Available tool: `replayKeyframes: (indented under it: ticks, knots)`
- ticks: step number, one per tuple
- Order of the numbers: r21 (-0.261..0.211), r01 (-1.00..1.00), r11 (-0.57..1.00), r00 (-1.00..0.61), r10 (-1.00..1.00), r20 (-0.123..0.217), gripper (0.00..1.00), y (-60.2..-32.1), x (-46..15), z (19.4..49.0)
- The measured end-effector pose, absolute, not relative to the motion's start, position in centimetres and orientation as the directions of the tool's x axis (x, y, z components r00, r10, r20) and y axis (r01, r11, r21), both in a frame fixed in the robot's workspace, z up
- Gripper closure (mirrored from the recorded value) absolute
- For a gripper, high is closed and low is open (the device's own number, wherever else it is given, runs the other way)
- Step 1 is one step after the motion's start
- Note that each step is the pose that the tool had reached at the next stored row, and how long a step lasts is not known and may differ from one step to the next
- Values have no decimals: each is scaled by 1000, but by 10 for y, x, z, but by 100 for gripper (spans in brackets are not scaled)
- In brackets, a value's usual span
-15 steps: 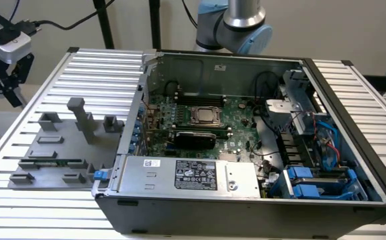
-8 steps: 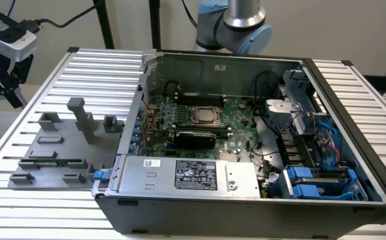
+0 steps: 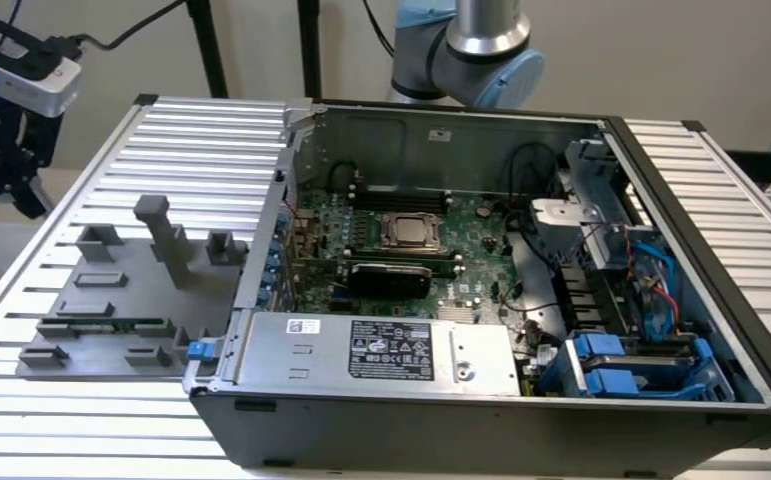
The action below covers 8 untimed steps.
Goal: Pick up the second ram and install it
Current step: 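Pick up the second ram and move it above second insertion slot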
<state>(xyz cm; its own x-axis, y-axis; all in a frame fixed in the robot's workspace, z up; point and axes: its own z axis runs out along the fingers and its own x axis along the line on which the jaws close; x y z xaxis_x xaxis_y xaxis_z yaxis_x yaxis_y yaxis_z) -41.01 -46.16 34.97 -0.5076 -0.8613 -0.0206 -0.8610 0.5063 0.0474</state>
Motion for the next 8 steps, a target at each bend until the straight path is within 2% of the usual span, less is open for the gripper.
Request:
replayKeyframes:
  ticks: [8]
  knots:
    - [30,-925,378,-379,-925,-27,89,-462,-410,347]
